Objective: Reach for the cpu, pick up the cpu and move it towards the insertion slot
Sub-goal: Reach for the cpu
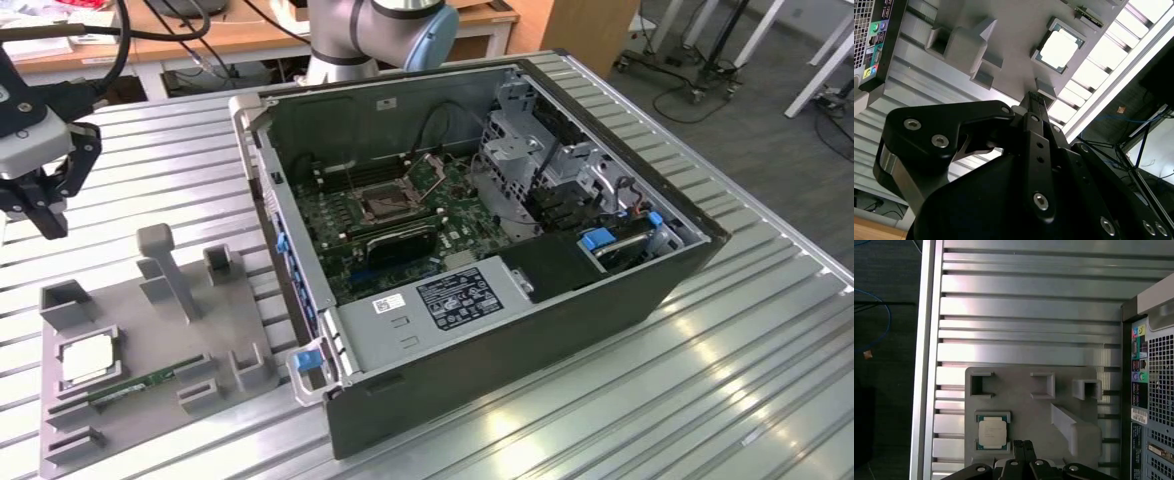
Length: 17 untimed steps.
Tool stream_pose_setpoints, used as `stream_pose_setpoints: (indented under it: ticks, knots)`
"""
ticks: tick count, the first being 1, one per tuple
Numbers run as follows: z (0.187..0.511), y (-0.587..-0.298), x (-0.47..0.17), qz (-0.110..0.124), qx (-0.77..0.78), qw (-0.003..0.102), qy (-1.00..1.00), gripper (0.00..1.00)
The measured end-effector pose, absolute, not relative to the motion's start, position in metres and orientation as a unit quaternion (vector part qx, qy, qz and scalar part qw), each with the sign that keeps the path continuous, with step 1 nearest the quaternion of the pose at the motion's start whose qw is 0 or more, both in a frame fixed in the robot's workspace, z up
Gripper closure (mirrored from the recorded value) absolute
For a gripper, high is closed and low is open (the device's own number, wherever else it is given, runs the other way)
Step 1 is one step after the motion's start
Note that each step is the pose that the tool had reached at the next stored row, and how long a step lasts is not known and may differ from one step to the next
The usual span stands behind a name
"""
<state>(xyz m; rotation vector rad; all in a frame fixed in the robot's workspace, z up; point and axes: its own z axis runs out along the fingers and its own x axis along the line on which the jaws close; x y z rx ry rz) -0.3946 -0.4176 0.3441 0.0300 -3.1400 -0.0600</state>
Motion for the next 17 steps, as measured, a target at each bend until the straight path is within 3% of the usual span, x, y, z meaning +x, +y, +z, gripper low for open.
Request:
stream_pose_setpoints:
  ticks: [17]
  knots:
    - [0.3349,-0.4176,-0.3946,-0.019,0.01,0.0,-1.0,0.89]
